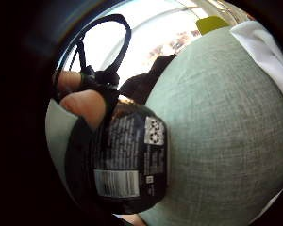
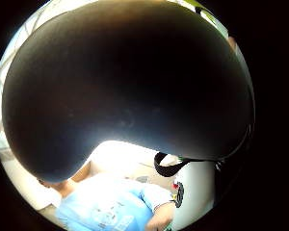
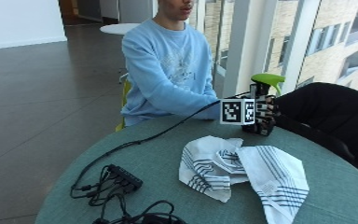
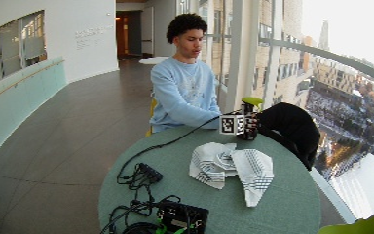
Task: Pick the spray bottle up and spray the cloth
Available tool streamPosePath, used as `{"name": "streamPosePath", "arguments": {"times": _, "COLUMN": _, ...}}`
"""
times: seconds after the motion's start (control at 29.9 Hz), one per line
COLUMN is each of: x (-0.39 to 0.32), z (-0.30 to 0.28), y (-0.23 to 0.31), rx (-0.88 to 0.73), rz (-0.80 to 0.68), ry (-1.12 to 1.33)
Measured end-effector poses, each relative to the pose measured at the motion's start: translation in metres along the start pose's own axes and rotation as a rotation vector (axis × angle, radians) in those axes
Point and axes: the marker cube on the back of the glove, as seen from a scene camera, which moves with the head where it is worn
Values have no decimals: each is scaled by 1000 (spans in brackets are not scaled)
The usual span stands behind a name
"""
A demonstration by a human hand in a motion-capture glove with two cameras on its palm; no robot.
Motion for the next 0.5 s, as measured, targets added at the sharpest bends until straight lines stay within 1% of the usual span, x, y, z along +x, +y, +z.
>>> {"name": "streamPosePath", "arguments": {"times": 0.13, "x": 0, "z": 1, "y": 5, "rx": -38, "rz": 26, "ry": 0}}
{"name": "streamPosePath", "arguments": {"times": 0.27, "x": -4, "z": -14, "y": 14, "rx": -44, "rz": 14, "ry": 29}}
{"name": "streamPosePath", "arguments": {"times": 0.4, "x": -17, "z": -52, "y": 33, "rx": -49, "rz": -6, "ry": 143}}
{"name": "streamPosePath", "arguments": {"times": 0.5, "x": -27, "z": -89, "y": 58, "rx": -64, "rz": -8, "ry": 263}}
